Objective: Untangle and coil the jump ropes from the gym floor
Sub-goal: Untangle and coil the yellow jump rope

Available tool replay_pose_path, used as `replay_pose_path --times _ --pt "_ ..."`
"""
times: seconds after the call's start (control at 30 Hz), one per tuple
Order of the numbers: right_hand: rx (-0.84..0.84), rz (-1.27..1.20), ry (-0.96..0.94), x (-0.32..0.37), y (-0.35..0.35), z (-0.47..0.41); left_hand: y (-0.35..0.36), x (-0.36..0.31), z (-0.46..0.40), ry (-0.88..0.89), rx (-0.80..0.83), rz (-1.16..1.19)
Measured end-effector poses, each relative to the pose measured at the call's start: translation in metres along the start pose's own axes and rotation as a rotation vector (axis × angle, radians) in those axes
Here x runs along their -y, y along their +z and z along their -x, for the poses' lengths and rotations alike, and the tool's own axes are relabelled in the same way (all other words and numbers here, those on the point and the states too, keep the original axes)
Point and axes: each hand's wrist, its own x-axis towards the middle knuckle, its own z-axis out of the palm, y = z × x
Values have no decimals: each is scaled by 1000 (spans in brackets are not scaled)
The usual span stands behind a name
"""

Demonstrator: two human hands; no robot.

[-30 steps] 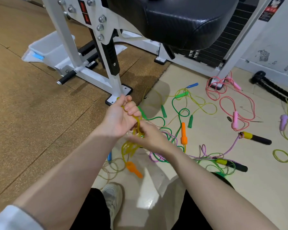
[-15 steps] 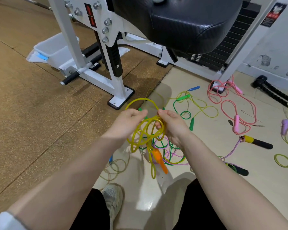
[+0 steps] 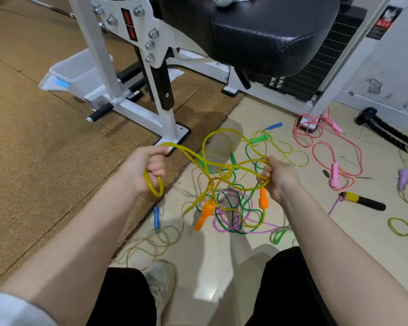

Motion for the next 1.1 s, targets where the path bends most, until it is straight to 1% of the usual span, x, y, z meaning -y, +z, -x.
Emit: replay_pose_path --times 0.03,0.07,0.13,0.2,0.23,0.27,0.33,0.37,0.43,0.47,0.53,0.57,0.6,0.63,0.7,0.73,0.8,0.87,0.9,1.0,1.03,1.1 --pt "-23 -26 41 -3 -7 -2 -6 -3 -4 8 -48 143" --pt "-26 -18 64 -8 -13 -3 -11 -3 -8 40 -120 238" --pt "-25 35 101 -20 -18 -7 -16 1 -17 124 -272 351" --pt "-89 88 127 -32 -20 -16 -15 6 -22 181 -365 459" --pt "-136 93 160 -37 -19 -20 -14 8 -23 206 -397 495" --pt "-180 68 211 -42 -18 -22 -14 9 -24 228 -438 485" --pt "-231 -12 288 -48 -17 -23 -12 9 -22 260 -489 407" --pt "-231 -34 299 -52 -17 -25 -11 9 -20 270 -464 410" --pt "-214 19 294 -57 -16 -26 -4 7 -13 262 -323 495" --pt "-184 153 275 -56 -14 -25 2 6 -7 246 -243 482" --pt "-107 573 188 -55 -8 -18 18 5 8 208 -81 309" --pt "-66 747 105 -55 -4 -13 26 5 15 188 8 202" --pt "10 847 -2 -54 2 -6 32 6 21 166 100 99" --pt "117 860 -102 -53 10 3 37 8 26 147 192 5" --pt "383 720 -214 -50 32 24 40 8 32 113 348 -148" --pt "497 670 -261 -50 43 32 40 8 34 100 400 -202" --pt "589 737 -387 -54 60 38 37 6 36 77 463 -264" --pt "559 847 -464 -61 71 37 33 3 36 73 501 -286" --pt "485 861 -454 -65 74 36 29 1 37 82 521 -288" --pt "142 890 -385 -68 73 23 16 -4 36 133 635 -269" --pt "81 942 -380 -68 70 19 13 -6 36 143 679 -274" --pt "76 1038 -368 -66 61 10 8 -7 37 152 729 -300"
